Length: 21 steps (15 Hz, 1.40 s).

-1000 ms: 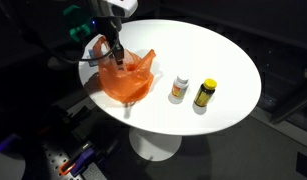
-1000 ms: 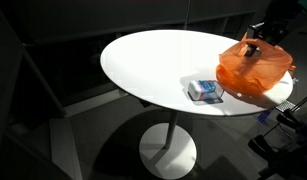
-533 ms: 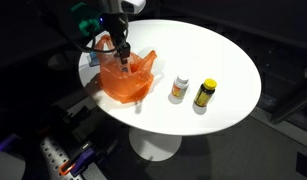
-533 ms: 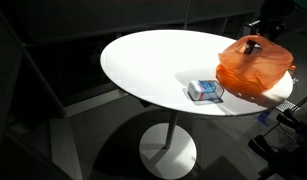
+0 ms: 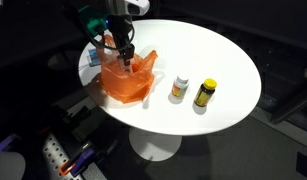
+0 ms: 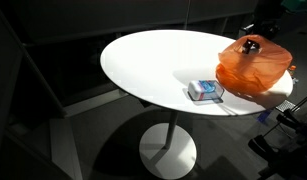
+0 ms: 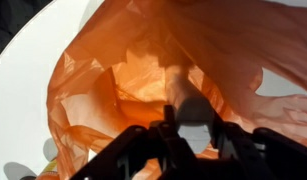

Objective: Pick up the white bottle on the left and put it in the orange plastic bag

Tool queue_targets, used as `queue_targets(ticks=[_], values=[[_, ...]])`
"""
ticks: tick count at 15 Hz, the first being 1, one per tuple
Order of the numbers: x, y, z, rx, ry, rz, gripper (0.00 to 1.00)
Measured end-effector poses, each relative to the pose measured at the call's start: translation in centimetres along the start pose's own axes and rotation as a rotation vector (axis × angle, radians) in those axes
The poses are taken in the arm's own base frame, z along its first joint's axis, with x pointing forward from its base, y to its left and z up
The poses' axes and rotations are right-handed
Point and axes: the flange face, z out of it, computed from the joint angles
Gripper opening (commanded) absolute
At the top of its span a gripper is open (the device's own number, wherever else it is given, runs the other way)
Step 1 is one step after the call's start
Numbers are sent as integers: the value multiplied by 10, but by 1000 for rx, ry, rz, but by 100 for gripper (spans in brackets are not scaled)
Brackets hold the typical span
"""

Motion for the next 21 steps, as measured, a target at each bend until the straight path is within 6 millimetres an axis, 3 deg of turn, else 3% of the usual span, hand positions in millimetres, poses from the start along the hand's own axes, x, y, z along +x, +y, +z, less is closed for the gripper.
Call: queue_targets(ticks=[5, 11, 16, 21], values=[[2, -6, -2, -38, 7, -54, 99], [-7, -13, -29, -103, -26, -110, 100], [-16, -3, -76, -176, -34, -122, 100], [-29, -6, -121, -181, 8, -128, 100]])
